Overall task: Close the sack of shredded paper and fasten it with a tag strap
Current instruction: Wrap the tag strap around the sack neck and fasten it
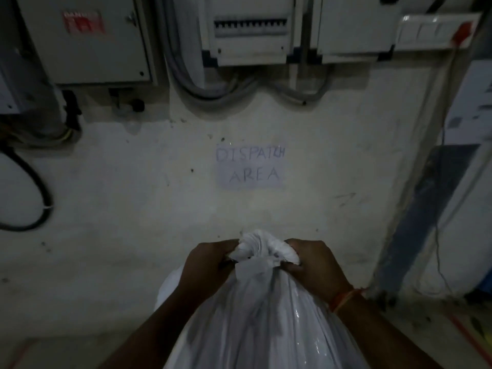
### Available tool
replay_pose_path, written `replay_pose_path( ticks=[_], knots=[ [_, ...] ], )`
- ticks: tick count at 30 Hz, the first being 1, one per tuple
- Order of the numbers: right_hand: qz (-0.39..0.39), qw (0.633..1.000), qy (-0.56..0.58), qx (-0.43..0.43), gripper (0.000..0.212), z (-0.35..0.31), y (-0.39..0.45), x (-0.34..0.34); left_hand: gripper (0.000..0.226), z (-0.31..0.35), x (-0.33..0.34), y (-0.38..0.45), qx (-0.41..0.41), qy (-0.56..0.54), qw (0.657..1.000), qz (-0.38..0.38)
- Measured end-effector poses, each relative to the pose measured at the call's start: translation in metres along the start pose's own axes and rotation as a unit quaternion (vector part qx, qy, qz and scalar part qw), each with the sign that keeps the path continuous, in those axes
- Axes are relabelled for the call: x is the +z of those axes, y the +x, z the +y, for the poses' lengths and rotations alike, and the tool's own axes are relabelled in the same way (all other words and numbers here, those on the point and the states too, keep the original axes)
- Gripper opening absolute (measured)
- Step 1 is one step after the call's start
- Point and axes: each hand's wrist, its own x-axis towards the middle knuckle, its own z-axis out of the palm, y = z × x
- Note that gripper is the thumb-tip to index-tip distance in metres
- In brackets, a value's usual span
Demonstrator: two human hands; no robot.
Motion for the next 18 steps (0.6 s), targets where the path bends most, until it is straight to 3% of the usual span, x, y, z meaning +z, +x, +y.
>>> replay_pose_path(
  ticks=[2,6,10,15,18],
  knots=[
    [-0.018,1.000,0.003,0.000,0.066,0.017,-0.005,0.015,0.024,-0.004,0.021,-0.006,-0.013,0.007,1.000,-0.018],
    [-0.064,0.998,0.006,0.013,0.069,0.056,-0.019,0.058,0.051,-0.018,0.072,-0.027,-0.057,-0.031,0.997,-0.045],
    [-0.126,0.991,0.025,0.029,0.072,0.106,-0.043,0.122,0.036,-0.043,0.146,-0.060,-0.129,-0.082,0.984,-0.095],
    [-0.203,0.974,0.038,0.090,0.082,0.193,-0.115,0.239,0.051,-0.088,0.263,-0.126,-0.165,-0.066,0.966,-0.190],
    [-0.236,0.961,0.040,0.139,0.069,0.233,-0.158,0.302,0.047,-0.105,0.324,-0.164,-0.185,-0.065,0.952,-0.234]
  ],
)
